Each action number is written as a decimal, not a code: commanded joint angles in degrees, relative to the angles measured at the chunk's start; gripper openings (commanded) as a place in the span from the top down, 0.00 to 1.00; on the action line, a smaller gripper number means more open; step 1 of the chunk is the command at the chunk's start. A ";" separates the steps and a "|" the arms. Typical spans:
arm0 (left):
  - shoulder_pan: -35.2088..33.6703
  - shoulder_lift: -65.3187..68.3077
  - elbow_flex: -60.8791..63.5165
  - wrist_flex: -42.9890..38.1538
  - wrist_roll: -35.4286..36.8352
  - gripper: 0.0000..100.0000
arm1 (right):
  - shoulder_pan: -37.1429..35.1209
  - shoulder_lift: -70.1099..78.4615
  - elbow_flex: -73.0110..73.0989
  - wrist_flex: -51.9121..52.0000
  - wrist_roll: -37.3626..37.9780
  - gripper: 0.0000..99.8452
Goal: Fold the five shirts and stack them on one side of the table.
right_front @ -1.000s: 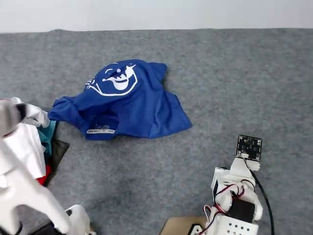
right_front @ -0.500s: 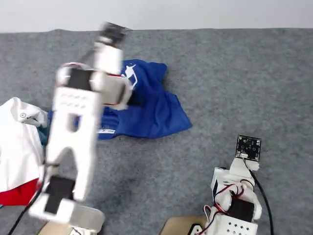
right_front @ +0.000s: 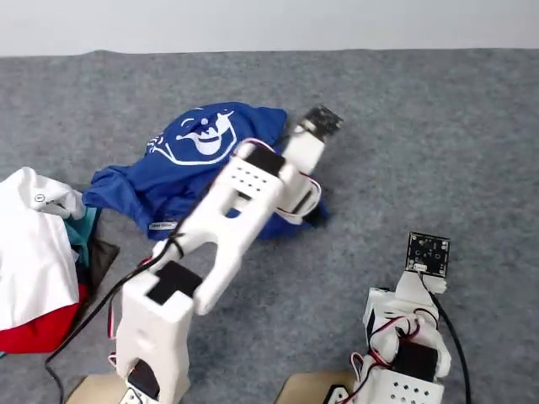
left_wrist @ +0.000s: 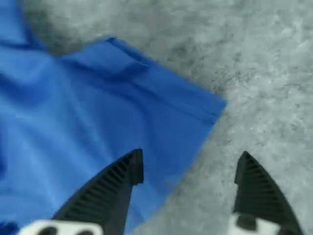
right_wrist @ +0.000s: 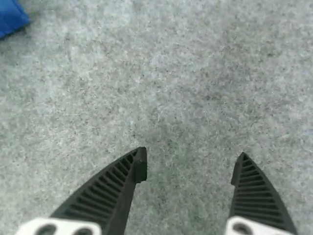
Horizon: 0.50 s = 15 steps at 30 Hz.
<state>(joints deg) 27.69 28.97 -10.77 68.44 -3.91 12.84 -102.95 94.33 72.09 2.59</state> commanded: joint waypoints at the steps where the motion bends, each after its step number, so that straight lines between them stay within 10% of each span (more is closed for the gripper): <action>1: 1.05 1.32 -2.33 -3.69 0.53 0.70 | -0.48 -0.57 -0.44 -0.84 0.70 0.71; 15: 1.93 20.75 -29.05 9.05 0.53 0.75 | -0.48 -0.57 -0.35 -0.84 0.70 0.71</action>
<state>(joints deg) 28.66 47.16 -30.37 71.69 -3.91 12.84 -102.95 94.33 72.09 2.59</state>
